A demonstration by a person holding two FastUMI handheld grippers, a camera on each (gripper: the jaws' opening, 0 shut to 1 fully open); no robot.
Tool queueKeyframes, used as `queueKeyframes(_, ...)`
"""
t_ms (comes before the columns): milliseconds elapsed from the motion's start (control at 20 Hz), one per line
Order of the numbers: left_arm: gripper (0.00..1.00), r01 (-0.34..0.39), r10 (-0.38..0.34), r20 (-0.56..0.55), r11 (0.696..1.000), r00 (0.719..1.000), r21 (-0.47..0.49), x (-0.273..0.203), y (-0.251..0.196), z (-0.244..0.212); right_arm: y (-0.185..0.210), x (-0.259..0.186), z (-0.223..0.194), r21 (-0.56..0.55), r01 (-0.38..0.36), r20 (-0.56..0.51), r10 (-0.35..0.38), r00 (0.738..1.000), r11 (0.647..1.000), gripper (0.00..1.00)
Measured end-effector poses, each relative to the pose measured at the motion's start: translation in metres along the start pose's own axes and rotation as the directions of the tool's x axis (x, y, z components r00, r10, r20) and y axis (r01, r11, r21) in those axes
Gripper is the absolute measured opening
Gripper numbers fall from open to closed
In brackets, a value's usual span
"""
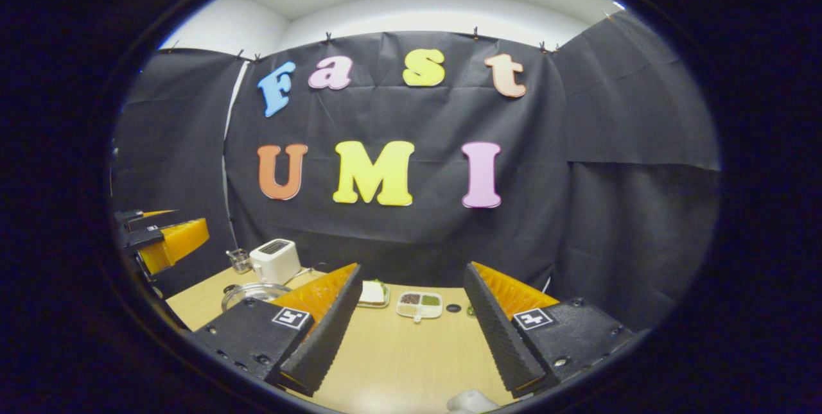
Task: First push the handle of the pot to place it horizontally, then grasp the pot with both hands and set it on the induction cooktop.
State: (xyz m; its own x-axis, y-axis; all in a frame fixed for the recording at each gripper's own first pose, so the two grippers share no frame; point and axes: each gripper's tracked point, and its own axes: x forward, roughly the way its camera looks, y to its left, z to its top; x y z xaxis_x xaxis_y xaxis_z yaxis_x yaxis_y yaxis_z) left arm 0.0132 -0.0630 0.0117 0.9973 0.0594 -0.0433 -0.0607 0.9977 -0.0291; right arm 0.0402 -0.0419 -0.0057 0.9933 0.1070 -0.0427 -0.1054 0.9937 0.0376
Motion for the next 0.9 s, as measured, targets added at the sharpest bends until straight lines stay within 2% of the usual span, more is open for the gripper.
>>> queueKeyframes(300,0.96,0.014,-0.014,0.008,1.0,1.0,0.018,0.0,-0.013,0.004,-0.023,-0.013,0.013,0.016,0.028,0.037,-0.028,0.999,0.999,1.0)
queueKeyframes(900,0.96,0.017,-0.017,0.007,1.0,1.0,0.014,0.002,-0.015,0.01,-0.035,-0.012,0.014,0.044,0.047,0.016,-0.048,0.999,0.998,0.99)
